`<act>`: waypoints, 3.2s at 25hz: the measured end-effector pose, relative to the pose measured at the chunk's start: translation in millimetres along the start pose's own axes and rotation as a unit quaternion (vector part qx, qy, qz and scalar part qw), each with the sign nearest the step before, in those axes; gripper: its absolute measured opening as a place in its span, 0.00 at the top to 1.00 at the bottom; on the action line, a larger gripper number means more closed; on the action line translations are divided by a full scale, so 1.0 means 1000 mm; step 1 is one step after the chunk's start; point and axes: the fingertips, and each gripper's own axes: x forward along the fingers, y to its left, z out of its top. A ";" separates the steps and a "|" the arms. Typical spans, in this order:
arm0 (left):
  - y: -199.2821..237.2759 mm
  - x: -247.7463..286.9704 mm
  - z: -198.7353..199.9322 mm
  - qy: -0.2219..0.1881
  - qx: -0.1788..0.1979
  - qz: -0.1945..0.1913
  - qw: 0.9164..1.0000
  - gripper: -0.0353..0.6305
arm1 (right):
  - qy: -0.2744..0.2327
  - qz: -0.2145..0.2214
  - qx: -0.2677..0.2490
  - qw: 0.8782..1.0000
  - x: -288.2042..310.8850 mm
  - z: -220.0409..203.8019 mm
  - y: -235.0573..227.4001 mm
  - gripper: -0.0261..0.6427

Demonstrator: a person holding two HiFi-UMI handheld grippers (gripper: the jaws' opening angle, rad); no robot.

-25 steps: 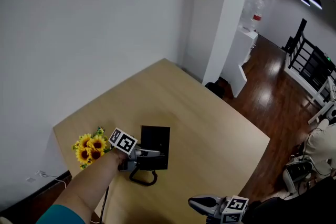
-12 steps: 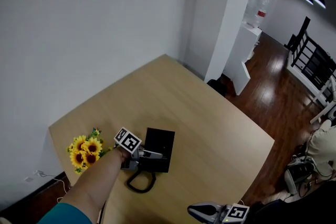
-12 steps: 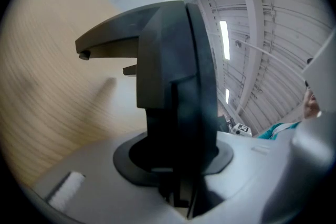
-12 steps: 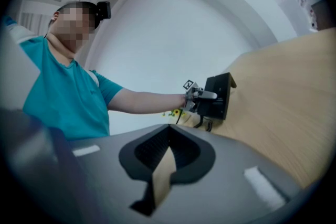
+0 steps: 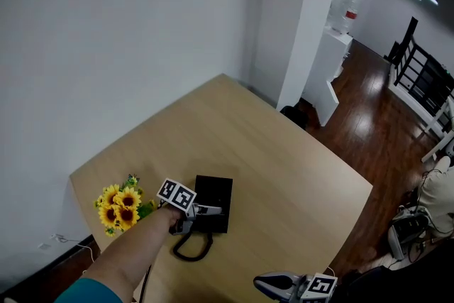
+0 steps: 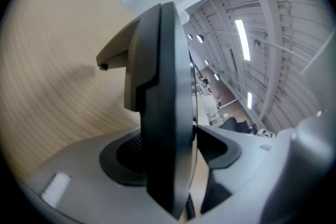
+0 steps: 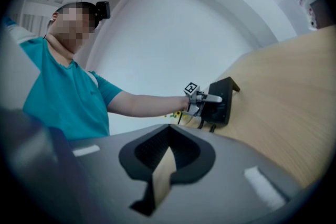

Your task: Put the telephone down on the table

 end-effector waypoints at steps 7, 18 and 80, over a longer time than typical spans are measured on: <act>0.012 -0.008 0.001 -0.057 0.030 0.127 0.990 0.37 | -0.002 0.000 -0.010 1.000 -0.003 0.000 0.014 0.96; -0.026 -0.076 -0.032 -0.113 0.090 0.254 0.956 0.19 | -0.028 -0.008 -0.033 0.999 -0.030 0.007 0.046 0.96; -0.603 -0.151 -0.637 -0.416 0.179 0.123 0.883 0.94 | 0.023 0.084 -0.122 0.989 -0.283 -0.228 0.437 0.96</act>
